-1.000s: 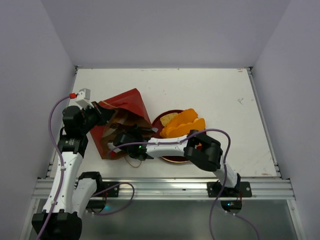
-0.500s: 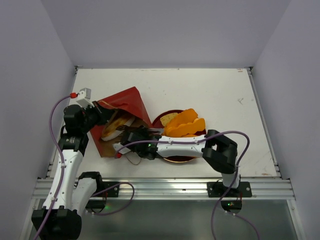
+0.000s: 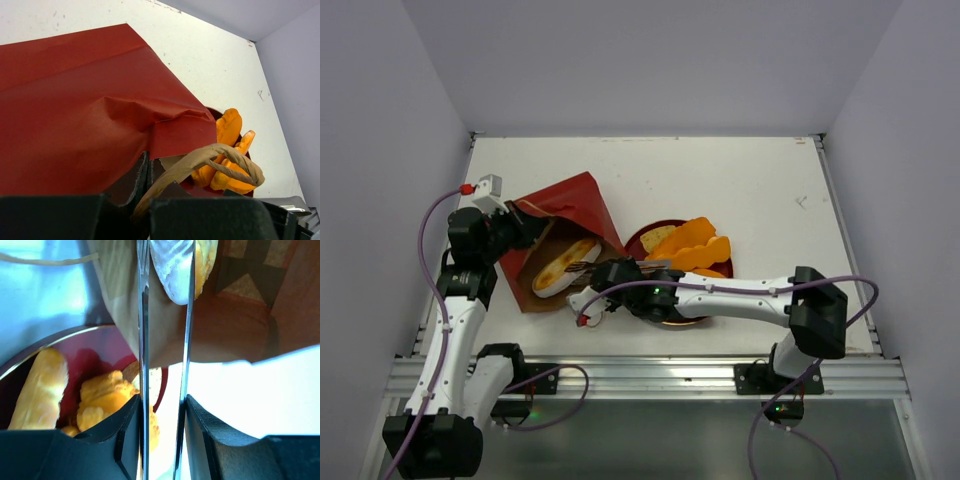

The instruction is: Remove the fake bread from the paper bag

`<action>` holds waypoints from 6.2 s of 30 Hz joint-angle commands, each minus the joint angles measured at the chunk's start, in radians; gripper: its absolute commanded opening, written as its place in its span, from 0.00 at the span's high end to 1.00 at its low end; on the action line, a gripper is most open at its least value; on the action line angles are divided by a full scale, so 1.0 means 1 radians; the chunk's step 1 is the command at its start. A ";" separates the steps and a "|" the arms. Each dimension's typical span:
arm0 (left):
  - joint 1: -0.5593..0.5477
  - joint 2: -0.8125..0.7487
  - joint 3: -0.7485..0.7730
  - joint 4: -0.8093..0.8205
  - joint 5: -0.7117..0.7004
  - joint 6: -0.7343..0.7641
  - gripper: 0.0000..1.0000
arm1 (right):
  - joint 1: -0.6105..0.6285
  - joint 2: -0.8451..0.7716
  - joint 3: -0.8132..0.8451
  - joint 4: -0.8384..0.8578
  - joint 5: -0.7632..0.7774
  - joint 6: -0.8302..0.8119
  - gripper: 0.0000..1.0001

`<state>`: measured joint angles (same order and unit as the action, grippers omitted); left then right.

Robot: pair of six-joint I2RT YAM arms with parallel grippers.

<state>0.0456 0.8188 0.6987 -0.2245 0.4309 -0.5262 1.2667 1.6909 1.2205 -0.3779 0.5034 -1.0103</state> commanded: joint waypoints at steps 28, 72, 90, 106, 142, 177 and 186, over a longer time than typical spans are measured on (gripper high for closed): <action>0.008 0.049 0.064 0.030 -0.026 -0.006 1.00 | -0.004 -0.251 -0.049 -0.098 -0.186 0.035 1.00; 0.007 0.089 0.180 -0.101 -0.138 0.045 1.00 | -0.306 -1.000 -0.265 -0.417 -0.307 0.015 1.00; 0.008 0.095 0.179 -0.105 -0.123 0.060 1.00 | -0.421 -1.146 -0.420 -0.538 -0.246 -0.019 1.00; 0.008 0.092 0.163 -0.085 -0.106 0.061 1.00 | -0.428 -1.122 -0.444 -0.607 -0.295 -0.033 0.62; 0.008 0.088 0.211 -0.095 -0.095 0.135 1.00 | -0.490 -1.087 -0.182 -0.667 -0.453 0.090 0.64; 0.227 1.003 0.774 0.188 0.120 -0.545 0.85 | -1.119 -0.728 -0.108 -0.259 -0.607 0.565 0.92; 0.235 0.987 0.912 0.085 0.117 -0.292 0.23 | -1.299 -0.545 -0.107 -0.185 -0.720 0.772 0.97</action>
<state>0.2729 1.8526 1.5539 -0.1085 0.5133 -0.9455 -0.0029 1.1286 1.1053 -0.6563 -0.1673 -0.3588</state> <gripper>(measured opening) 0.754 0.236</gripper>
